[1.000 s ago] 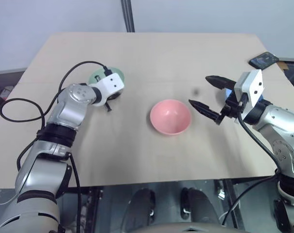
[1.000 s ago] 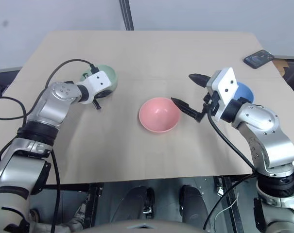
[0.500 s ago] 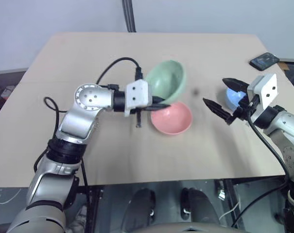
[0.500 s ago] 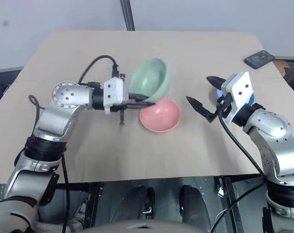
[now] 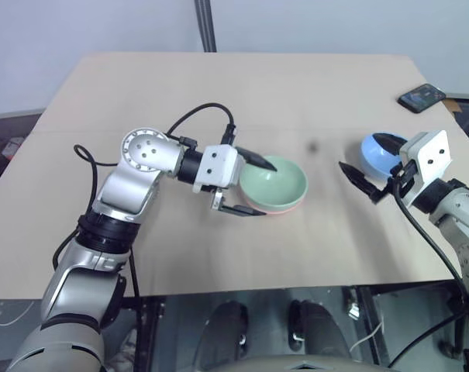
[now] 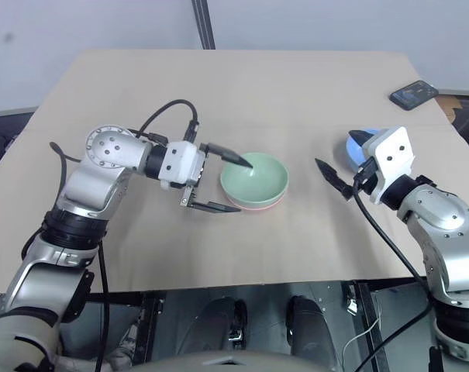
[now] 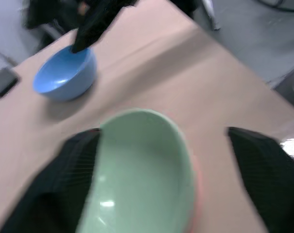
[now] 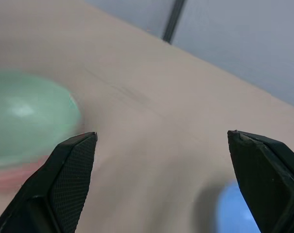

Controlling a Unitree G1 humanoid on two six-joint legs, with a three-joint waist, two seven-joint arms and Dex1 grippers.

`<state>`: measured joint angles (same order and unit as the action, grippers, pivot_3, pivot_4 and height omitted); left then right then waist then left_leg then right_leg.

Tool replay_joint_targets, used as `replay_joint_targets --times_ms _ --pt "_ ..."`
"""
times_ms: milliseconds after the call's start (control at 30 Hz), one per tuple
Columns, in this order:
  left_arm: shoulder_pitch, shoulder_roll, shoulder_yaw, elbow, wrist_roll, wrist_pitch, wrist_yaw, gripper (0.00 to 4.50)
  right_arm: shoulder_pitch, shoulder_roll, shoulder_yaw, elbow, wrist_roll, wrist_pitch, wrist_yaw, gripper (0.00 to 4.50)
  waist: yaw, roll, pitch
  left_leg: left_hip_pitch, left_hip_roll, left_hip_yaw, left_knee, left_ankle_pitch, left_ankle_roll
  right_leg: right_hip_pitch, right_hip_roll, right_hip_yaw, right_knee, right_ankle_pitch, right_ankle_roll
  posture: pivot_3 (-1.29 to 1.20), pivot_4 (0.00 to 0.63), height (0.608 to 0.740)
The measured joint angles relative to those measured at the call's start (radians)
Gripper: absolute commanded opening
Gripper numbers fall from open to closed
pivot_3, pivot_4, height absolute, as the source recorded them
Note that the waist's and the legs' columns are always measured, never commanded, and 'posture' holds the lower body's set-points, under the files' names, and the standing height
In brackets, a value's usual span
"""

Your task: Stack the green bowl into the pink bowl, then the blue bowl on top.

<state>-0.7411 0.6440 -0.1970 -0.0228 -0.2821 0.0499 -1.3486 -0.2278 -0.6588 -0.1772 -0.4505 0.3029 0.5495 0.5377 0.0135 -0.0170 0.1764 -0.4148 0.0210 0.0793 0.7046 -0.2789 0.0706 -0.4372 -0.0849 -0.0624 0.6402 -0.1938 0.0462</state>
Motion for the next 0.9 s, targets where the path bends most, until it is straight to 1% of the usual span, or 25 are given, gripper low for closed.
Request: replay_joint_targets --times_ms 100,200,267,367,433,467,500,533,567,633,667,800,900 --pt "0.040 -0.042 0.099 -0.030 -0.086 0.101 0.114 4.44 -0.050 -0.021 0.038 0.124 -0.061 -0.011 -0.002 4.50 -0.005 0.000 0.000 0.000 0.001 0.001 0.000 0.000 0.000 -0.001 0.000 0.001 0.001 0.000 0.000 0.00 0.150 0.740" --pt "0.122 -0.032 0.185 -0.099 -0.162 0.200 0.188 4.44 -0.115 -0.039 0.088 0.253 -0.112 -0.018 0.005 4.50 -0.020 0.000 0.000 0.001 0.001 0.001 0.000 0.000 0.000 -0.001 0.001 0.002 0.001 0.000 0.000 0.00 0.150 0.740" --pt "0.208 -0.003 0.242 -0.141 -0.217 0.256 0.210 4.44 -0.149 -0.048 0.121 0.342 -0.145 -0.029 0.016 4.50 -0.026 0.000 0.000 0.001 0.001 0.002 -0.001 0.000 0.000 -0.001 0.000 0.002 0.001 0.000 0.000 0.00 0.150 0.740" --pt "0.338 0.042 0.303 -0.188 -0.275 0.313 0.212 4.50 -0.194 -0.043 0.166 0.472 -0.169 -0.055 0.055 3.65 -0.027 0.000 0.000 0.001 0.001 0.002 -0.001 0.000 0.000 -0.001 0.000 0.002 0.000 0.000 0.000 0.00 0.150 0.740" --pt "0.423 0.065 0.347 -0.222 -0.313 0.337 0.207 4.50 -0.230 -0.037 0.199 0.555 -0.186 -0.084 0.084 2.65 -0.027 0.000 0.000 0.001 0.001 0.002 -0.001 0.000 0.000 -0.001 0.000 0.002 0.000 0.000 0.000 0.00 0.150 0.740" --pt "0.450 0.068 0.364 -0.232 -0.329 0.345 0.204 4.50 -0.242 -0.035 0.205 0.586 -0.192 -0.099 0.091 2.30 -0.024 0.000 0.000 0.001 0.001 0.001 -0.001 0.000 0.000 -0.001 0.000 0.001 0.000 0.000 0.000 0.00 0.150 0.740" --pt "0.480 0.073 0.387 -0.242 -0.348 0.350 0.202 4.50 -0.262 -0.028 0.214 0.619 -0.201 -0.114 0.099 1.85 -0.023 0.000 0.000 0.001 0.001 0.001 -0.001 0.000 0.000 -0.001 0.000 0.001 0.000 0.000 0.000 0.00 0.150 0.740" --pt "0.493 0.074 0.397 -0.246 -0.354 0.350 0.200 4.50 -0.270 -0.027 0.217 0.633 -0.204 -0.122 0.103 1.53 -0.022 0.000 0.000 0.001 0.001 0.001 -0.001 0.000 0.000 -0.001 0.000 0.001 0.000 0.000 0.000 0.00 0.150 0.740" --pt "0.518 0.076 0.417 -0.256 -0.371 0.350 0.200 4.50 -0.284 -0.025 0.221 0.659 -0.210 -0.138 0.112 0.96 -0.020 0.000 0.000 0.001 0.001 0.001 -0.001 0.000 0.000 -0.001 0.000 0.001 0.000 0.000 0.000 0.00 0.150 0.740" --pt "0.553 0.076 0.443 -0.283 -0.391 0.350 0.202 4.50 -0.306 -0.024 0.226 0.696 -0.221 -0.162 0.128 0.19 -0.017 0.000 0.000 0.000 0.001 0.001 -0.001 0.000 0.000 -0.001 -0.001 0.001 0.000 0.000 0.000 0.00 0.150 0.740" --pt "0.559 0.076 0.446 -0.285 -0.391 0.349 0.203 4.50 -0.308 -0.024 0.228 0.699 -0.222 -0.165 0.131 0.08 -0.017 0.000 0.000 0.001 0.001 0.001 -0.001 0.000 0.000 -0.001 -0.001 0.001 0.000 0.000 0.000 0.00 0.150 0.740" --pt "0.612 0.069 0.463 -0.293 -0.389 0.330 0.226 4.50 -0.314 -0.027 0.231 0.696 -0.234 -0.184 0.145 0.08 -0.021 0.000 0.000 0.000 0.001 0.001 -0.001 0.000 -0.001 -0.001 0.000 0.001 0.000 0.000 0.000 0.00 0.150 0.740" --pt "0.624 0.055 0.464 -0.290 -0.386 0.310 0.247 4.50 -0.310 -0.031 0.228 0.592 -0.191 -0.204 0.213 0.08 -0.023 0.001 0.000 0.001 0.001 0.001 -0.001 0.000 -0.001 -0.001 0.000 0.001 0.000 0.000 0.000 0.00 0.150 0.740"
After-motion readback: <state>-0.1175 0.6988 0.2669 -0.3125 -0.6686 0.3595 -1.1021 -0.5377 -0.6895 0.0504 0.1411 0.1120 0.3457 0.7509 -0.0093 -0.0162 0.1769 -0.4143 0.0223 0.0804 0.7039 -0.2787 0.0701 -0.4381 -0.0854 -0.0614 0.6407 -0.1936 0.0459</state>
